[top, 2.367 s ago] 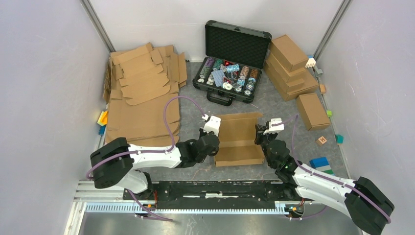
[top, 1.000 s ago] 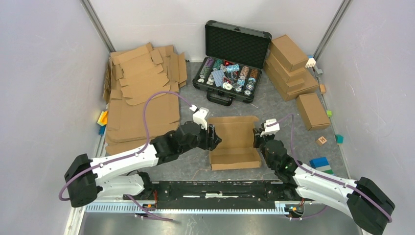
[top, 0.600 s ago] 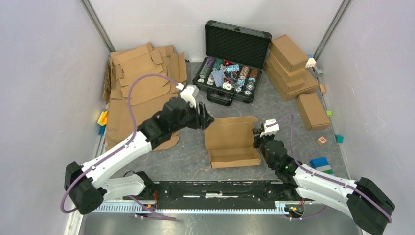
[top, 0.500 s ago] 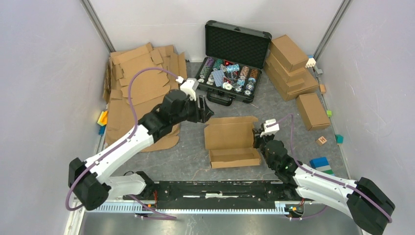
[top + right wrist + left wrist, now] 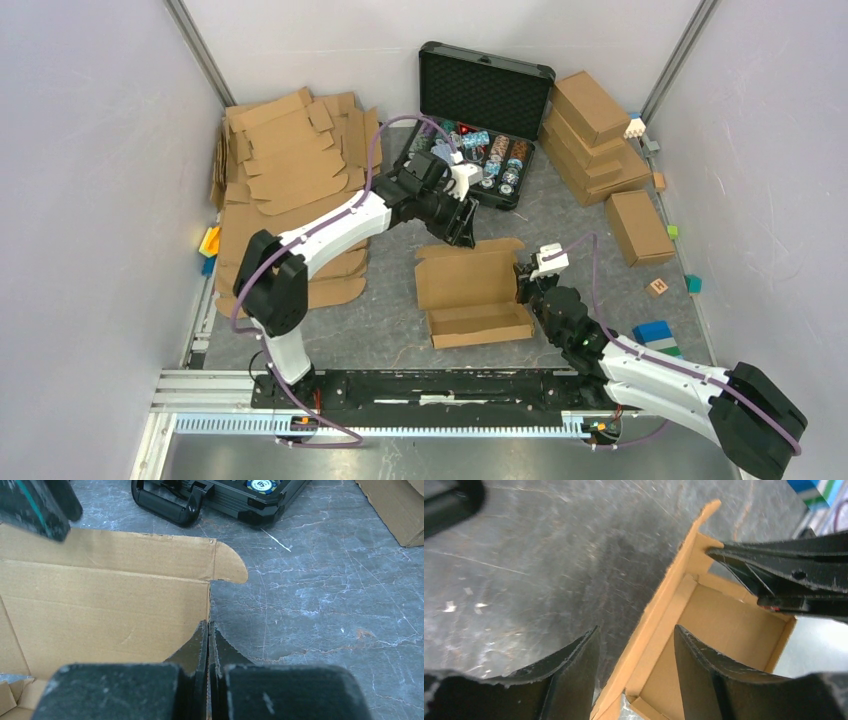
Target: Fold the paper box
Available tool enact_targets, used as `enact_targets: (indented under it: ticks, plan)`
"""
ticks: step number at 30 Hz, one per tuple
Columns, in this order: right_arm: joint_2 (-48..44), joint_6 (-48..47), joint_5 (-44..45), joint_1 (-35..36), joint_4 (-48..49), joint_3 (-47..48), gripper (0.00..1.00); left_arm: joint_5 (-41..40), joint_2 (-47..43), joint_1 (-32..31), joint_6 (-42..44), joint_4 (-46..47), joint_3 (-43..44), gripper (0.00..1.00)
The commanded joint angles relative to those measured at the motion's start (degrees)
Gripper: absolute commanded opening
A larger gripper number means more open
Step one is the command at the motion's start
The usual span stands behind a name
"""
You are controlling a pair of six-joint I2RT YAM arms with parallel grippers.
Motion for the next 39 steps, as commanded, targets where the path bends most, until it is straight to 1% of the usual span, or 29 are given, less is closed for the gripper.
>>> enact_targets:
  ticks: [1, 3, 4, 6, 9, 11, 12, 14, 18, 24, 28, 31, 33, 37, 39]
  plan:
    - [-0.9, -0.9, -0.1, 0.3, 1.1, -0.9, 0.00, 13.7, 2.3, -0.1, 6.3, -5.2, 4.3, 0.60]
    - [-1.2, -0.9, -0.1, 0.3, 1.1, -1.0, 0.00, 13.8, 2.7, -0.1, 6.0, -5.3, 4.2, 0.56]
    - [-1.3, -0.9, 0.0, 0.3, 1.1, -1.1, 0.00, 13.1, 2.8, -0.1, 6.0, -5.6, 4.2, 0.52]
    - [-1.6, -0.8, 0.0, 0.3, 1.0, -1.1, 0.00, 12.8, 3.4, -0.1, 6.1, -6.5, 4.5, 0.42]
    - [-2.4, -0.7, 0.2, 0.3, 0.9, -1.4, 0.09, 12.6, 4.0, -0.3, 5.8, -7.8, 5.2, 0.24]
    - [-3.2, -0.8, 0.5, 0.2, 1.0, -1.6, 0.19, 11.4, 3.9, -0.6, 5.8, -8.8, 6.2, 0.11]
    - [-3.7, -0.7, 0.8, 0.2, 0.7, -1.7, 0.30, 10.7, 3.5, -0.8, 5.8, -9.1, 6.6, 0.08]
    - [-4.6, -0.5, 1.5, 0.3, 0.0, -1.8, 0.42, 8.2, 2.6, -1.3, 5.9, -10.4, 8.0, 0.02]
    - [-7.7, 1.5, 1.6, 0.3, -5.3, 0.2, 0.65, 1.3, 0.0, -3.6, 7.1, -14.0, 12.0, 0.02]
    - [-14.2, 4.3, -1.9, 0.3, -16.6, 2.0, 0.86, -11.2, -3.4, -8.2, 12.8, -16.1, 13.9, 0.02]
    - [-17.4, 4.2, -6.7, 0.3, -22.5, 3.0, 0.93, -17.3, -5.1, -10.6, 15.4, -16.0, 14.0, 0.02]
    - [-17.5, 7.2, -10.0, 0.3, -27.8, 4.3, 0.94, -21.5, -5.9, -11.5, 16.2, -14.9, 14.0, 0.02]
    - [-17.1, 8.9, -11.6, 0.3, -32.2, 5.2, 0.94, -26.2, -6.4, -12.4, 17.0, -14.6, 13.9, 0.02]
    - [-17.8, 12.3, -12.3, 0.3, -39.6, 7.3, 0.95, -34.4, -6.3, -12.9, 19.7, -14.2, 13.2, 0.02]
    - [-18.6, 13.5, -13.4, 0.3, -42.0, 8.1, 0.95, -36.9, -5.8, -12.8, 21.4, -13.5, 12.2, 0.02]
